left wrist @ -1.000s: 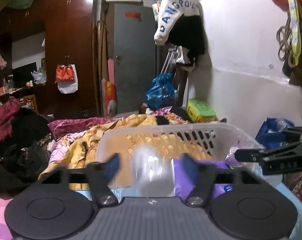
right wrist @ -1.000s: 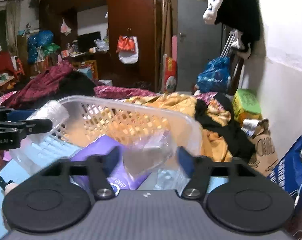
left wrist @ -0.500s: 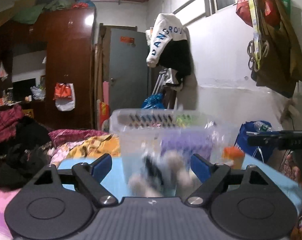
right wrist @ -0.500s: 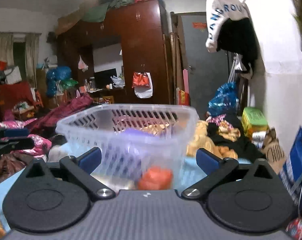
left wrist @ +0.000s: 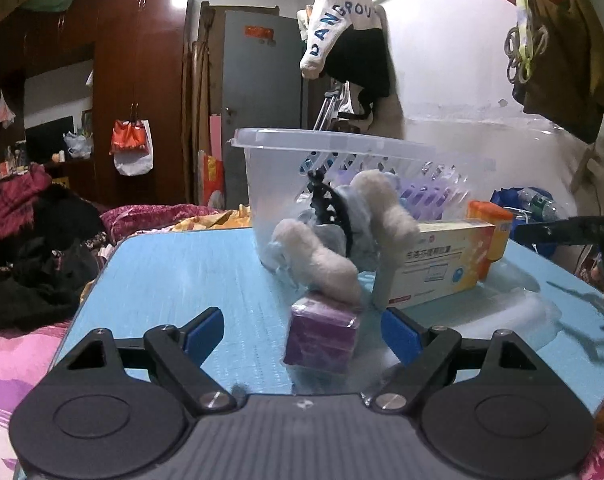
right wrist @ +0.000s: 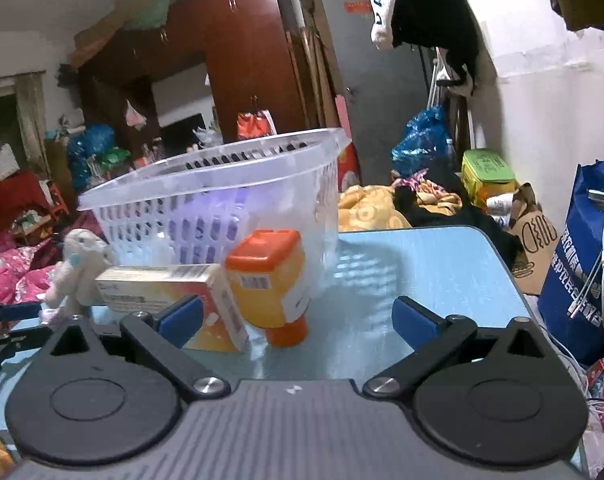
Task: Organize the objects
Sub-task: 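Grasp the small purple box with the left gripper while the right grasps the orange-capped bottle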
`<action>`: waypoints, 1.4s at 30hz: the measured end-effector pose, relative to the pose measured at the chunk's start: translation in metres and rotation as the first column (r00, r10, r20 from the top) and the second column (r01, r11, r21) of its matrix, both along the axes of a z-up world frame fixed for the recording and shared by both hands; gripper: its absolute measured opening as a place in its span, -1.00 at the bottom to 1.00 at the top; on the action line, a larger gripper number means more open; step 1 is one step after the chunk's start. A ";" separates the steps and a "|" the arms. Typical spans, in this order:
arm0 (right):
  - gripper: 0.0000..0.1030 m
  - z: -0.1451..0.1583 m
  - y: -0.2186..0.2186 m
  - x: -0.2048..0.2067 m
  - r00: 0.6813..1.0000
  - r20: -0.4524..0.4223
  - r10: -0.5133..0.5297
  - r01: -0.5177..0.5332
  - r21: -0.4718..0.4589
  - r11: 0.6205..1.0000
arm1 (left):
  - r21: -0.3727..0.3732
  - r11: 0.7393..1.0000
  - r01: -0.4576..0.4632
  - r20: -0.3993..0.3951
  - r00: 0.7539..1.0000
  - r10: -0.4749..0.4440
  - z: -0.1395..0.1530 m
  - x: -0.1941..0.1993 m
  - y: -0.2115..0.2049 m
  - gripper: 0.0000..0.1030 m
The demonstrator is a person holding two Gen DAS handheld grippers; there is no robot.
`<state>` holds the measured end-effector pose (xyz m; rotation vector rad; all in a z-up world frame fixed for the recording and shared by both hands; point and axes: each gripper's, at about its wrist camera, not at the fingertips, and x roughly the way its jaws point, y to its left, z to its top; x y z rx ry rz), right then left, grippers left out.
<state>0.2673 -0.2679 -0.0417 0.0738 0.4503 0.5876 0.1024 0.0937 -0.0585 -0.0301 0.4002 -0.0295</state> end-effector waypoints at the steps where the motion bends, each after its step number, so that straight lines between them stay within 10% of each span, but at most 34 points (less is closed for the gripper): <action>1: 0.76 0.001 0.001 0.003 1.000 0.000 -0.006 0.006 0.008 1.000 | -0.014 1.000 0.014 0.002 1.000 -0.014 0.000 0.000 0.001 0.71; 18: 0.20 -0.005 0.025 0.020 0.999 -0.021 0.027 -0.028 -0.046 0.999 | 0.057 0.998 0.029 -0.013 1.000 -0.028 0.002 0.003 -0.016 0.66; 24: 0.18 -0.004 0.023 0.010 0.999 0.017 0.034 -0.033 -0.066 0.997 | 0.066 0.997 0.027 -0.027 0.999 -0.026 -0.001 0.006 -0.018 -0.12; 42: 0.17 0.010 -0.008 -0.026 0.993 0.112 0.029 -0.027 -0.016 0.999 | 0.041 0.999 -0.031 0.183 0.983 0.023 0.024 -0.054 -0.006 -0.18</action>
